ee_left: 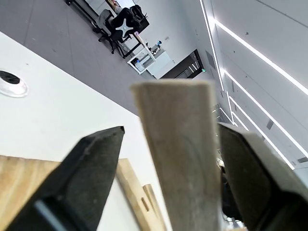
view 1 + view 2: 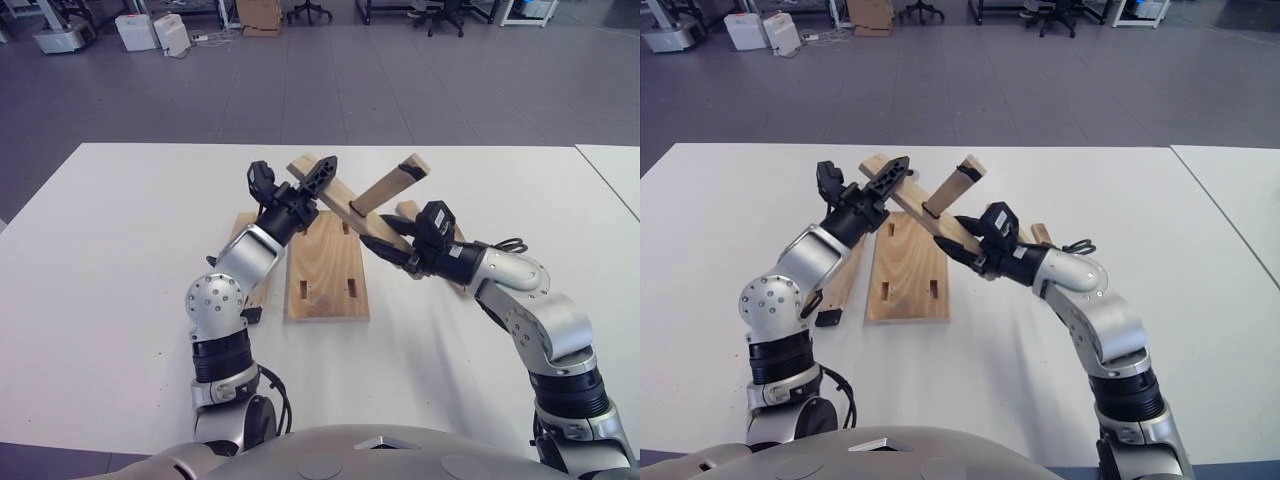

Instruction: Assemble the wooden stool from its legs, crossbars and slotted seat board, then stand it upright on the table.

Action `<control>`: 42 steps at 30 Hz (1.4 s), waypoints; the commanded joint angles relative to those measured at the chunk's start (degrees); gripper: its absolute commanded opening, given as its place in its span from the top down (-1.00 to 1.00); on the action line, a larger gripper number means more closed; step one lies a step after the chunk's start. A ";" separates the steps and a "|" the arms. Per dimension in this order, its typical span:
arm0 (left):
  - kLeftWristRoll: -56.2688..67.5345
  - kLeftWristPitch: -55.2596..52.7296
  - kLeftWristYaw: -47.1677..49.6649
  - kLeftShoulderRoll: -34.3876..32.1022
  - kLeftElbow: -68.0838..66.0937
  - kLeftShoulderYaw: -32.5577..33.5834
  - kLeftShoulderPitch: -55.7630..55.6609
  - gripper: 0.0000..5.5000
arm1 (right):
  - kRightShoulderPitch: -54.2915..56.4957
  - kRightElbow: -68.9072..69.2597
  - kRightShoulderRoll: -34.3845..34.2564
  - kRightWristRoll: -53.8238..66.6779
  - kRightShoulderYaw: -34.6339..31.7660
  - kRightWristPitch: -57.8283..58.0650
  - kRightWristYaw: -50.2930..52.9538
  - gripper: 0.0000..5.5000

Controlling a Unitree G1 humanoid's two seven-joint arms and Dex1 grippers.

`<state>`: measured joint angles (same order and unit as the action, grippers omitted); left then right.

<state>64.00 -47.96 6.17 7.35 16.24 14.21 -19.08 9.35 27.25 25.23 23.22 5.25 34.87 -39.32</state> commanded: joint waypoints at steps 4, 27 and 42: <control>7.18 -0.72 5.66 1.74 2.14 -2.13 2.56 0.12 | 1.41 -0.26 0.25 -0.77 1.16 -1.82 0.28 0.25; 2.46 8.09 12.47 -15.72 21.10 4.50 24.55 0.63 | -4.27 -7.78 10.35 -14.79 10.32 -4.96 -0.27 -0.26; -1.71 7.43 14.41 -20.30 28.10 0.19 29.66 0.63 | -1.74 -19.46 3.73 -19.48 16.01 -7.77 -1.88 -0.26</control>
<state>60.78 -38.67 18.53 -11.52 44.86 13.17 10.24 7.07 8.33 29.46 3.93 21.02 26.86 -40.98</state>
